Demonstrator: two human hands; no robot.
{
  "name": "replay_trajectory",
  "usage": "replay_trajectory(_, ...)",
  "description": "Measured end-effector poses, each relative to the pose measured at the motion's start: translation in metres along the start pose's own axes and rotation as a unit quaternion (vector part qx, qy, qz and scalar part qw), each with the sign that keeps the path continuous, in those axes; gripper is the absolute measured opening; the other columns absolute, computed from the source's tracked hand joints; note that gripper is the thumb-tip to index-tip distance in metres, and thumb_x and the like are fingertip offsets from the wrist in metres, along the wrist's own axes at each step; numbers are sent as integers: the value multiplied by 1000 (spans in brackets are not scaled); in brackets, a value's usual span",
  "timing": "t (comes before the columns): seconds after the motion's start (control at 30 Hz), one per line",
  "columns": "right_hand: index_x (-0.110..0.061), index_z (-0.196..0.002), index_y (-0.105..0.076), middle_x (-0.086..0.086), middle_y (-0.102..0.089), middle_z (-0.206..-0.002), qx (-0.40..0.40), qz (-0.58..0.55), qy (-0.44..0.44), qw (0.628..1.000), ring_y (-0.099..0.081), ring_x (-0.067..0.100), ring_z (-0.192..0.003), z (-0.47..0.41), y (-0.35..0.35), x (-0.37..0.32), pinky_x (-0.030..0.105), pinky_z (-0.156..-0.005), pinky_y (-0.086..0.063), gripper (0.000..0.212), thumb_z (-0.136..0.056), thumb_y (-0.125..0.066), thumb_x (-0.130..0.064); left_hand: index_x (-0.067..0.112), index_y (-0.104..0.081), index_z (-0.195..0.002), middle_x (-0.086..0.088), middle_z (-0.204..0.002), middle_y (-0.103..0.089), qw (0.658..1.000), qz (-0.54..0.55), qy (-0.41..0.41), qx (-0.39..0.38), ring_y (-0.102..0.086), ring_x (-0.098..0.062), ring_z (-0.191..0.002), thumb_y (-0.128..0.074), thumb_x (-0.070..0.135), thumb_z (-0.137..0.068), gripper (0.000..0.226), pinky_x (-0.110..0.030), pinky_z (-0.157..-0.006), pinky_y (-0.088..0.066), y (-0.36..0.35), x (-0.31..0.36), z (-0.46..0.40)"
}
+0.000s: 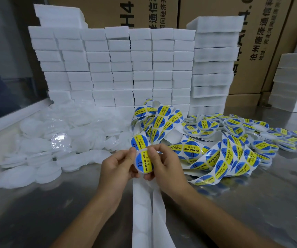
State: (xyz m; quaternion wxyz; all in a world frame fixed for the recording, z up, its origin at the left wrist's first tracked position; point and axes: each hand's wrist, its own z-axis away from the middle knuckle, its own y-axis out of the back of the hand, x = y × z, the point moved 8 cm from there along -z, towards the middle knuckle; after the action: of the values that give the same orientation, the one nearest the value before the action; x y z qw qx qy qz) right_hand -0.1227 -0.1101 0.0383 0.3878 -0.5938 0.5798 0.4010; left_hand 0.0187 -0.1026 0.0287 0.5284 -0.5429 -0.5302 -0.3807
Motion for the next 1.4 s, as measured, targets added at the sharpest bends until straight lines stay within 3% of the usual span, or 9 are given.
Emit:
replay_trajectory(0.13, -14, -103, -55, 3, -68, -67, 13, -58, -29, 998, -63, 16, -47, -1, 0, 7, 26, -49, -55, 9, -103, -46, -12, 15, -68, -90, -4, -87, -70, 997, -34, 1, 75, -65, -15, -65, -70, 23, -87, 9, -25, -53, -53, 14, -6, -2)
replay_trajectory(0.3, -16, -113, -60, 14, -75, -92, 19, -139, -80, 987, -72, 26, -66, -3, 2, 15, 30, -58, -58, 27, -90, -67, -3, 16, -61, -107, -4, -93, -75, 999, -9, 36, 39, -71, -14, -69, -68, 3, -87, 25, -26, -53, -53, 10, -13, -2)
replay_trajectory(0.53, -7, -112, -64, 16, -68, -76, -37, -166, -152, 974, -57, 18, -52, 4, -10, 26, 26, -53, -50, 17, -96, -61, -11, 14, -69, -106, -7, -86, -76, 999, -16, 30, -13, -69, -17, -67, -62, -6, -86, 29, -26, -54, -53, 2, -11, -1)
replay_trajectory(0.73, -16, -124, -66, 4, -74, -109, -121, -80, -104, 984, -72, 24, -98, 3, -16, 17, 35, -86, -58, 47, -80, -80, -8, 17, -71, -105, -11, -90, -76, 999, -4, 46, 24, -72, -24, -79, -54, -2, -88, 31, -35, -65, -56, 11, -15, -6)
replay_trajectory(0.87, -9, -91, -74, 4, -72, -80, -107, 43, -15, 993, -67, 15, -70, 6, -16, 5, 30, -74, -57, 5, -90, -69, -9, 13, -73, -92, -16, -88, -75, 999, -2, 41, 17, -70, -25, -76, -51, -5, -87, 28, -36, -67, -57, 6, -17, -4)
replay_trajectory(0.93, -4, -77, -67, 8, -68, -71, -76, 141, 41, 986, -64, 21, -66, 5, -13, -2, 41, -72, -56, 24, -96, -60, -17, 12, -73, -90, -19, -88, -74, 999, -7, 37, 14, -68, -25, -75, -52, -6, -84, 28, -38, -71, -56, 3, -17, -3)
replay_trajectory(1.07, -7, -91, -57, 10, -69, -77, -25, 144, 76, 986, -70, 24, -64, 2, -1, -11, 48, -64, -56, 16, -95, -61, -22, 15, -74, -84, -14, -83, -73, 998, -15, 58, 16, -66, -22, -71, -52, -5, -82, 30, -41, -71, -54, 5, -21, -3)
replay_trajectory(1.27, -31, -96, -62, 2, -71, -85, 39, 59, 19, 997, -73, 18, -67, -8, 25, -13, 34, -60, -60, 20, -104, -46, -21, 10, -71, -85, -9, -80, -74, 996, 16, 74, 55, -67, -19, -66, -54, 3, -91, 19, -30, -54, -55, 11, -22, -5)
replay_trajectory(1.4, -25, -97, -70, -8, -68, -68, 121, 189, 110, 968, -65, 10, -50, -14, 57, -36, 28, -51, -52, 11, -96, -60, -18, 10, -70, -86, -9, -77, -72, 995, 12, 82, 61, -64, -17, -62, -56, 5, -93, 17, -29, -51, -54, 13, -20, -4)
